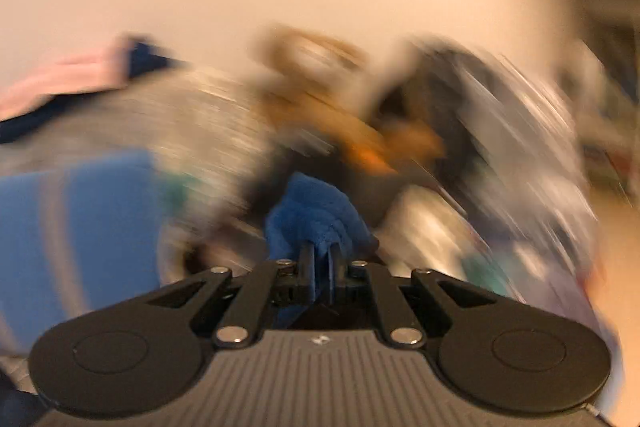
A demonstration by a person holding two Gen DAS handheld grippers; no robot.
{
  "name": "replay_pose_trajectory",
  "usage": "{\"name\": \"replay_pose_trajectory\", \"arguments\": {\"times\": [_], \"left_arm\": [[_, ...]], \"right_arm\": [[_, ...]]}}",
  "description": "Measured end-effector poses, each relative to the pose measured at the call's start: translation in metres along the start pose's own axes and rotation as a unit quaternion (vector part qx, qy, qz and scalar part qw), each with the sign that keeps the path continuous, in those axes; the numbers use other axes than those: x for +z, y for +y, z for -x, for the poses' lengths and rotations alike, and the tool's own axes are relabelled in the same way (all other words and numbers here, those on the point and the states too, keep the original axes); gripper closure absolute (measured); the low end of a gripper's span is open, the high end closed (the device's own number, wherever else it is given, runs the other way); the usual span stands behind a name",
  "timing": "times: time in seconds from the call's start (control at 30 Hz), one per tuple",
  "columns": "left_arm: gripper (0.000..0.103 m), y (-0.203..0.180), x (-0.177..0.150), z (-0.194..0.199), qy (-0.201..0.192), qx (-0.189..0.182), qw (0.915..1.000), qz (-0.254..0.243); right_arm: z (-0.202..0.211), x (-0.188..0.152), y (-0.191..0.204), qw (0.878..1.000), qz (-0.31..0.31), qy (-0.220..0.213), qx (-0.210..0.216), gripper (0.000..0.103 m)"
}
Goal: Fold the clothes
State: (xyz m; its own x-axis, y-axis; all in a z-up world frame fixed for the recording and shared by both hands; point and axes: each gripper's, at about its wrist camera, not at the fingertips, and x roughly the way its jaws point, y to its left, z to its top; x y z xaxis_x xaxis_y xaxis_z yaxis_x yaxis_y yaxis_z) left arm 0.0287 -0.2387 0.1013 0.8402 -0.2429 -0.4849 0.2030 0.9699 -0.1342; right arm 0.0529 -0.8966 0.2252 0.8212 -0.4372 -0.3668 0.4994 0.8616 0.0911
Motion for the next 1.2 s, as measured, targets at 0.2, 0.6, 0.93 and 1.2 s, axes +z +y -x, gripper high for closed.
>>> {"name": "replay_pose_trajectory", "arguments": {"times": [0.2,0.6,0.93,1.2], "left_arm": [[0.0,-0.001,-0.002,-0.002,0.008,0.005,0.9999,-0.003],[0.0,-0.003,-0.005,-0.005,0.022,0.011,0.9996,-0.014],[0.0,-0.002,-0.004,-0.006,0.026,0.01,0.9995,-0.013],[0.0,-0.002,-0.004,-0.005,0.024,0.008,0.9996,-0.011]], "right_arm": [[-0.012,-0.062,-0.066,0.994,-0.09,0.046,-0.045,0.097],[-0.014,-0.103,-0.059,0.984,-0.053,0.096,-0.142,0.083],[0.009,-0.107,-0.034,0.991,0.012,0.081,-0.11,0.013],[0.04,-0.109,-0.004,0.992,0.07,0.034,-0.098,0.003]]}}
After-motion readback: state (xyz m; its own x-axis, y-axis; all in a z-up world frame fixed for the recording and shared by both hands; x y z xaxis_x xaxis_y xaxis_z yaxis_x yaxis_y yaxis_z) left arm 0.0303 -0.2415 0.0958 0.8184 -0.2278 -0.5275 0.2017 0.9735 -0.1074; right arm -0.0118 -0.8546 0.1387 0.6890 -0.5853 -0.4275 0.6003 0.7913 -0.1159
